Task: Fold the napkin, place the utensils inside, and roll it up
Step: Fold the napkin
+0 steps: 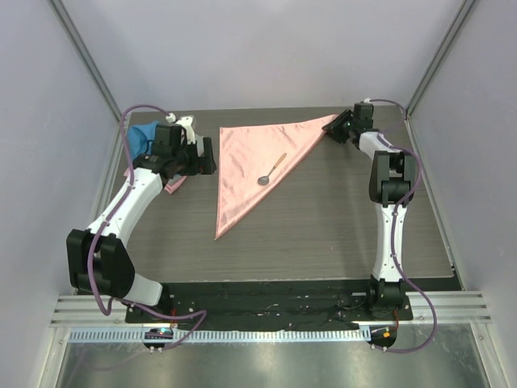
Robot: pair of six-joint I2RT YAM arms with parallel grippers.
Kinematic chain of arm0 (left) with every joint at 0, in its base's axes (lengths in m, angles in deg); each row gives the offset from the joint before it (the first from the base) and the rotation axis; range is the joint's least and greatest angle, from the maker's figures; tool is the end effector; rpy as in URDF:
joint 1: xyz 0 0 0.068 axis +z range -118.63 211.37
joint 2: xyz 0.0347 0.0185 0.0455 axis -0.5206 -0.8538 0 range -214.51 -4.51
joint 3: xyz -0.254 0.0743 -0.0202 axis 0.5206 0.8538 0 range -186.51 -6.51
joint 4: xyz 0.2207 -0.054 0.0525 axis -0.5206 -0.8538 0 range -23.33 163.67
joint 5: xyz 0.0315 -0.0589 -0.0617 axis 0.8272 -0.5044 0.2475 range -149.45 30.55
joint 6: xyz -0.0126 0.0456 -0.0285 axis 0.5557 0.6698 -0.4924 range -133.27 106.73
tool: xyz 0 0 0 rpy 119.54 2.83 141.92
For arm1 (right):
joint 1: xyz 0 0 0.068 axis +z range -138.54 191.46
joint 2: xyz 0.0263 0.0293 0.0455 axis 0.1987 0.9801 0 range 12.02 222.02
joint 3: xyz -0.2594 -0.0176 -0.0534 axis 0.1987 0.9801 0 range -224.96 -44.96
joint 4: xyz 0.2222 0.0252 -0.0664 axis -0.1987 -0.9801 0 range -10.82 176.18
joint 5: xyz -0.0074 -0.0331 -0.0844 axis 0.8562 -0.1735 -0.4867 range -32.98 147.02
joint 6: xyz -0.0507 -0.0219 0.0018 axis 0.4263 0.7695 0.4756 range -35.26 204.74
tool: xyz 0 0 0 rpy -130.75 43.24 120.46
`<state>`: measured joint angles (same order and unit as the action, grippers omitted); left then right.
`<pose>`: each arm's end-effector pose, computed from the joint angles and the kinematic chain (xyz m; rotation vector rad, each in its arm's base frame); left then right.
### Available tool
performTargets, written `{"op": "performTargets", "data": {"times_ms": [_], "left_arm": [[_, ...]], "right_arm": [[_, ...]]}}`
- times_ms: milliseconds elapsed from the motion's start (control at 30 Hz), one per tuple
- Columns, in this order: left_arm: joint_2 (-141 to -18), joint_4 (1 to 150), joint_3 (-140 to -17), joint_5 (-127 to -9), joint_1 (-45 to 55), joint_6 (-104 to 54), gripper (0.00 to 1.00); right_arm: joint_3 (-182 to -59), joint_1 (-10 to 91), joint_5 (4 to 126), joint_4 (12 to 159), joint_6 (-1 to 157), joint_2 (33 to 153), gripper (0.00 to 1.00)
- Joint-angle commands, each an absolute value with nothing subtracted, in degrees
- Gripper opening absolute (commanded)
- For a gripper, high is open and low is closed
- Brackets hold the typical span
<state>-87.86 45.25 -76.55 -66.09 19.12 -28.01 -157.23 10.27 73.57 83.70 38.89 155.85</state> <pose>0.2884 -0.0671 0.3030 0.0099 2.3222 -0.3736 0.5325 -0.0002 0.1419 0.7320 2.1139 0.7501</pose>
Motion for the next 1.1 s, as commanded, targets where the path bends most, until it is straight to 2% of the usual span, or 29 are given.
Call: {"op": "performTargets", "data": {"times_ms": [0, 233, 300, 333, 567, 767, 1067], "left_arm": [[-87.3, 45.1, -78.8, -66.0, 19.1, -27.4, 0.98], [-87.1, 44.9, -79.0, -65.8, 19.2, -27.1, 0.97], [-87.0, 45.0, -79.0, -65.8, 19.2, -27.1, 0.98], [-87.0, 45.0, -78.9, -65.8, 19.2, -27.0, 0.98], [-87.0, 44.8, -78.9, -65.5, 19.2, -26.8, 0.98], [-86.5, 44.9, -78.8, -65.7, 19.1, -26.8, 0.98], [-85.5, 45.5, -78.4, -66.7, 19.2, -27.3, 0.98]], "right_arm": [[-159.4, 10.7, 71.3, 78.5, 40.6, 159.1, 0.36], [-161.3, 11.5, 70.8, 77.5, 41.8, 160.4, 0.3], [-161.5, 11.5, 70.7, 77.5, 42.0, 160.6, 0.24], [-161.5, 11.5, 70.8, 77.4, 42.0, 160.5, 0.16], [-161.2, 11.5, 70.9, 78.0, 42.1, 159.2, 0.01], [-156.9, 11.5, 69.2, 80.0, 41.8, 155.0, 0.01], [-138.2, 11.2, 58.2, 83.2, 42.0, 139.7, 0.01]]}}
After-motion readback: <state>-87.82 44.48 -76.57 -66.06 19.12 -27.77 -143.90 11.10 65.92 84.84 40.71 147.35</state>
